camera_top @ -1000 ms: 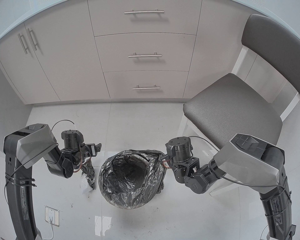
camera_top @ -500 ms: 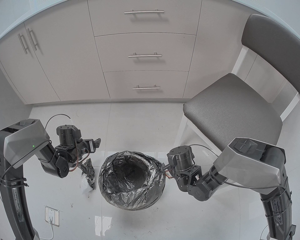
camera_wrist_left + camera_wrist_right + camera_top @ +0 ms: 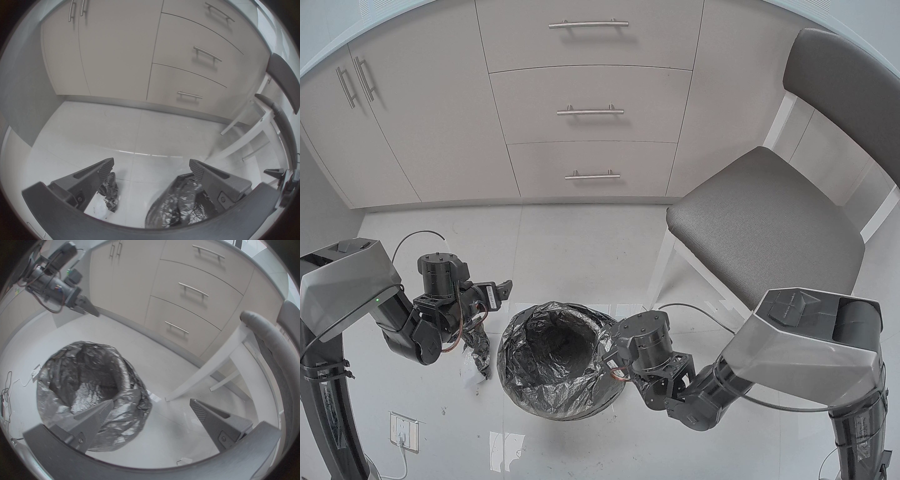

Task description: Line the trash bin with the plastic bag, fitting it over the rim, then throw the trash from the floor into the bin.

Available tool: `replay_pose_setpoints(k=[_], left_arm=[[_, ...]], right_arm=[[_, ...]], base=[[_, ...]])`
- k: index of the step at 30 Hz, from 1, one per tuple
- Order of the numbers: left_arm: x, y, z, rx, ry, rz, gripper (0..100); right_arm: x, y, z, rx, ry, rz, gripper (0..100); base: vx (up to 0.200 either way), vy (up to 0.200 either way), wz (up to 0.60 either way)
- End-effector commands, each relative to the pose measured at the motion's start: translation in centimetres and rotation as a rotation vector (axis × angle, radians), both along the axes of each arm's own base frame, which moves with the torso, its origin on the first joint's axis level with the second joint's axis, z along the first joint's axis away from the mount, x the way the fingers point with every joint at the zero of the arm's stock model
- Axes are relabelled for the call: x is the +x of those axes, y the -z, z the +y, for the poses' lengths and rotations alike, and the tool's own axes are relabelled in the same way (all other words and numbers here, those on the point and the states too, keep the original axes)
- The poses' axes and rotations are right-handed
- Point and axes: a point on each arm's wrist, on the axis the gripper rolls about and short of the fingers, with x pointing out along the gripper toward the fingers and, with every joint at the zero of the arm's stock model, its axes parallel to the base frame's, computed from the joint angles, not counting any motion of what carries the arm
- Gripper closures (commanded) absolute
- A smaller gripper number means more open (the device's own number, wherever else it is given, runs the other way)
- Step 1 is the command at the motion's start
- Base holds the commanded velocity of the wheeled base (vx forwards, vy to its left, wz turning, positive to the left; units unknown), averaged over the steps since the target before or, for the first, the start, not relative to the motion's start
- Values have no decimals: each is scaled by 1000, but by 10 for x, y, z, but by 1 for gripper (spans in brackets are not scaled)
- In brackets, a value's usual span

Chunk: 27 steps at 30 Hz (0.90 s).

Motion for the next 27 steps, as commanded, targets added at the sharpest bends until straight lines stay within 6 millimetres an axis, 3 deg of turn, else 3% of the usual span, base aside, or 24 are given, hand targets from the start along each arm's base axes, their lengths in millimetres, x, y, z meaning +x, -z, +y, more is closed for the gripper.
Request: replay_pose_setpoints(k=[1,6,7,13,27], left_arm=[[-12,2,-22,-9,56,10,0],[-14,21,-35,9,88,45,0],[-10,34,-36,26,93,67,0],[6,64,-37,80,74,93,0],[5,91,-36,161,103,142,0]], right_arm=[[-9,22,16,-10,-35,12,0],[-5,40,16,-35,-28,34,0],[-2,44,15,-37,-20,37,0],[11,50,1,-45,23,47,0],[10,65,-18,-50,55,55,0]], base=[[0,0,0],[0,0,0],[0,0,0],[0,0,0],[0,0,0]])
